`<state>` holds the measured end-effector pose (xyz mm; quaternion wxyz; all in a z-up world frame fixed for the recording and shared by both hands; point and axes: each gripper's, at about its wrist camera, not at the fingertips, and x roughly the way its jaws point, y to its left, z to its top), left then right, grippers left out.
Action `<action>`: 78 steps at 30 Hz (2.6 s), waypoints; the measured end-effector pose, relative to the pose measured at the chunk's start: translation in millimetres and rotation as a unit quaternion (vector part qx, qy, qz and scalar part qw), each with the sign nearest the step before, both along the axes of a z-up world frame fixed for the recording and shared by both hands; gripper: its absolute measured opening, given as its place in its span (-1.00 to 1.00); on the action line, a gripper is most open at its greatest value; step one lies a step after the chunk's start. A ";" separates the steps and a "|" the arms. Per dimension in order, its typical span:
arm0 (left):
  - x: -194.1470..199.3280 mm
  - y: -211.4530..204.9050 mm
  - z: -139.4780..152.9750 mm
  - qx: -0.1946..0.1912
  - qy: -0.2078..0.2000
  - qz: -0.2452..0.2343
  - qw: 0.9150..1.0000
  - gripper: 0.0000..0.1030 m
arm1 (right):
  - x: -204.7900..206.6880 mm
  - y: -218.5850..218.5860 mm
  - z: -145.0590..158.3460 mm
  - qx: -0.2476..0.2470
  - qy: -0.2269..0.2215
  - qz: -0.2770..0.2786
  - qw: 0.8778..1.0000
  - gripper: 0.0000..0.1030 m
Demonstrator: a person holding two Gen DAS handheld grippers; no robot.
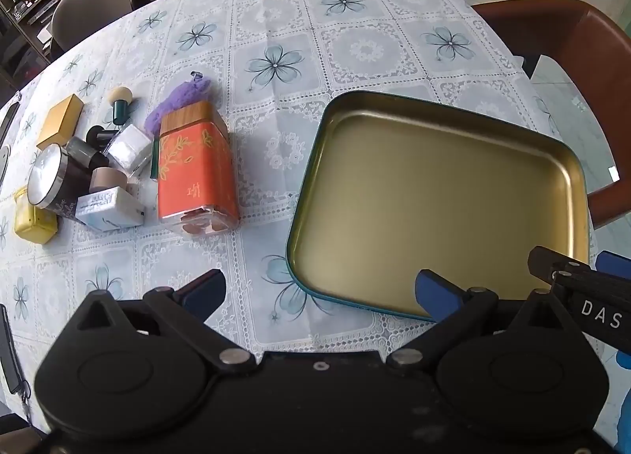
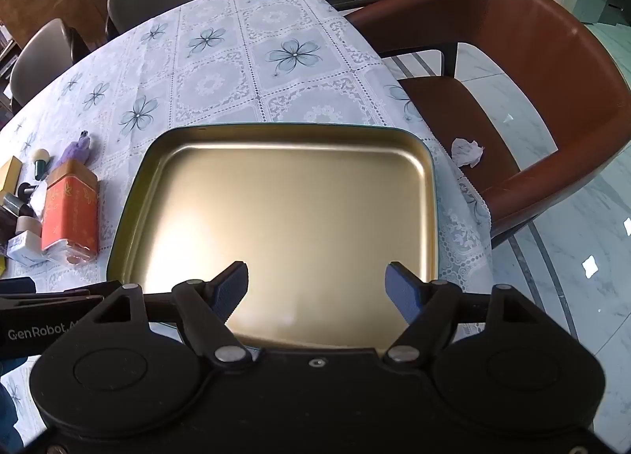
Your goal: Organize soft objects
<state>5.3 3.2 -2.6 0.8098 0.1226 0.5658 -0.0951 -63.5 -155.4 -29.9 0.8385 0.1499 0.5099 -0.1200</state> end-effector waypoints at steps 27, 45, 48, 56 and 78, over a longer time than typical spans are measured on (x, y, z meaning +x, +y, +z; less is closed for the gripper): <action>-4.9 5.4 0.0 -0.005 0.005 0.017 1.000 1.00 | 0.4 3.6 1.2 0.002 -0.002 0.012 1.000 0.40; -8.5 -0.6 -0.9 -0.004 0.005 0.018 1.000 1.00 | -2.5 -1.1 0.1 0.005 -0.001 0.011 1.000 0.40; -9.2 -2.4 -1.3 -0.004 0.005 0.017 1.000 1.00 | -2.6 -1.0 0.2 0.005 -0.001 0.011 1.000 0.40; -9.9 -1.4 -3.4 -0.004 0.009 0.020 1.000 1.00 | -2.6 0.3 -1.4 0.002 0.006 0.015 1.000 0.40; -14.6 7.1 2.3 0.007 -0.005 0.029 1.000 1.00 | -5.7 4.6 0.1 0.008 0.003 0.018 1.000 0.40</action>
